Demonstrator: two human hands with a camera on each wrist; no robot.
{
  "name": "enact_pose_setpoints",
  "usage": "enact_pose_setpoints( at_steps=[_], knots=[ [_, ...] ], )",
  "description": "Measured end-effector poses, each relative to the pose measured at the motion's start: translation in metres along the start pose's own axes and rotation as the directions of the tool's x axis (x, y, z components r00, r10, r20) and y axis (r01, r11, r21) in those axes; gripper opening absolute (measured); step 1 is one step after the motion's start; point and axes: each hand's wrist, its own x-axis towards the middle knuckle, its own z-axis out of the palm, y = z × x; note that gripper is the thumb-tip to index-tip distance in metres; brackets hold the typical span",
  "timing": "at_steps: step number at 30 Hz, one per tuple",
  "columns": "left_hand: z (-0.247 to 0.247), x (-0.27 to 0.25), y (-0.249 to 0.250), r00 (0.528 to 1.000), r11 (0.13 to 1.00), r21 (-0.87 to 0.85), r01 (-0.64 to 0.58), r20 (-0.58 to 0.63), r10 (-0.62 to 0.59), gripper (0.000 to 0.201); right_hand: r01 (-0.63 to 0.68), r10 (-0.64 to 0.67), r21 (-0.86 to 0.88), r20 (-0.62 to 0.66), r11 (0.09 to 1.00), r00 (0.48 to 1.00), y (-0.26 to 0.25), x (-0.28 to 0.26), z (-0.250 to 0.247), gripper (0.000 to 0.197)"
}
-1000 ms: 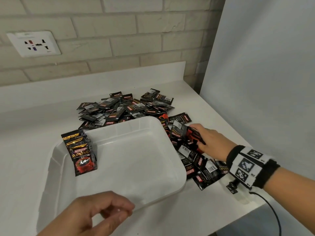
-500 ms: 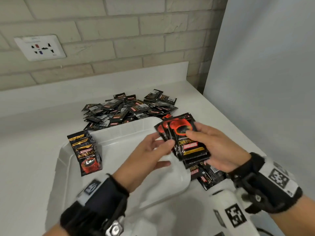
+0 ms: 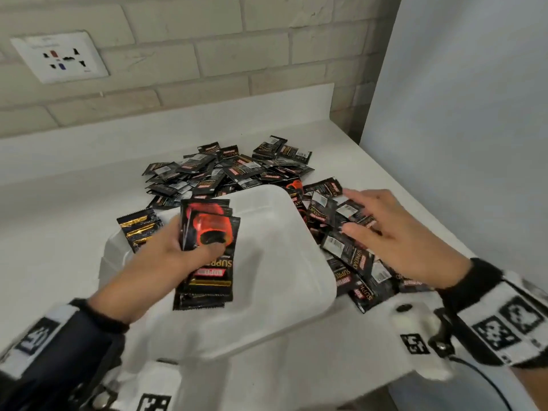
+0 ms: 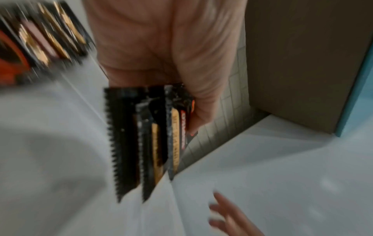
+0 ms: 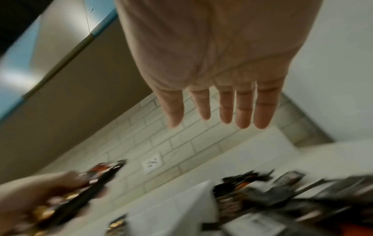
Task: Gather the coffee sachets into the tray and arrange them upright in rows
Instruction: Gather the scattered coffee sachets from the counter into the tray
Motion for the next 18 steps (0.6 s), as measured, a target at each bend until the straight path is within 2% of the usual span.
enact_pose_setpoints(
  at_steps=[2,4,5,7,8,10,11,12,14,16,18],
  knots=[
    [-0.029,-0.004,-0.009,0.998,0.995,0.094,0.034,-0.065,-0.028,0.060,-0.039,0.040,-0.158,0.005,0.987,0.999,0.028,-0.002,-0.014,0.045],
    [-0.048,-0.008,-0.020,0.993,0.964,0.264,0.038,-0.115,-0.008,0.052,-0.073,0.105,-0.296,0.093,0.952,0.990,0.052,-0.007,-0.022,0.034],
    [-0.057,-0.008,-0.030,0.992,0.903,0.429,0.022,-0.121,0.033,0.062,-0.077,0.138,-0.357,0.149,0.931,0.979,0.059,-0.010,-0.024,0.031],
    [-0.066,-0.010,-0.048,0.999,0.680,0.733,-0.010,-0.021,0.038,0.080,-0.080,0.197,-0.429,0.235,0.900,0.952,0.069,-0.017,-0.025,0.035],
    [-0.066,-0.010,-0.057,0.998,0.565,0.824,-0.040,0.058,-0.014,0.077,-0.088,0.222,-0.450,0.254,0.889,0.941,0.071,-0.020,-0.024,0.037],
    [-0.062,-0.011,-0.071,0.958,0.422,0.899,-0.117,0.215,-0.192,0.046,-0.117,0.266,-0.479,0.256,0.870,0.929,0.074,-0.023,-0.022,0.042],
    [-0.061,-0.010,-0.078,0.922,0.424,0.896,-0.132,0.268,-0.280,0.032,-0.136,0.284,-0.481,0.249,0.866,0.926,0.078,-0.023,-0.022,0.045],
    [-0.060,-0.009,-0.083,0.886,0.432,0.890,-0.144,0.310,-0.345,0.028,-0.164,0.304,-0.470,0.239,0.867,0.922,0.081,-0.023,-0.022,0.049],
    [-0.062,-0.006,-0.091,0.858,0.525,0.843,-0.119,0.353,-0.373,0.029,-0.209,0.330,-0.424,0.236,0.881,0.914,0.088,-0.023,-0.023,0.058],
    [-0.069,-0.004,-0.105,0.875,0.553,0.825,-0.120,0.350,-0.333,0.044,-0.205,0.331,-0.405,0.269,0.891,0.905,0.092,-0.024,-0.024,0.068],
    [-0.075,-0.003,-0.119,0.910,0.491,0.853,-0.179,0.333,-0.247,0.066,-0.164,0.320,-0.438,0.311,0.884,0.895,0.095,-0.025,-0.024,0.080]
  ],
)
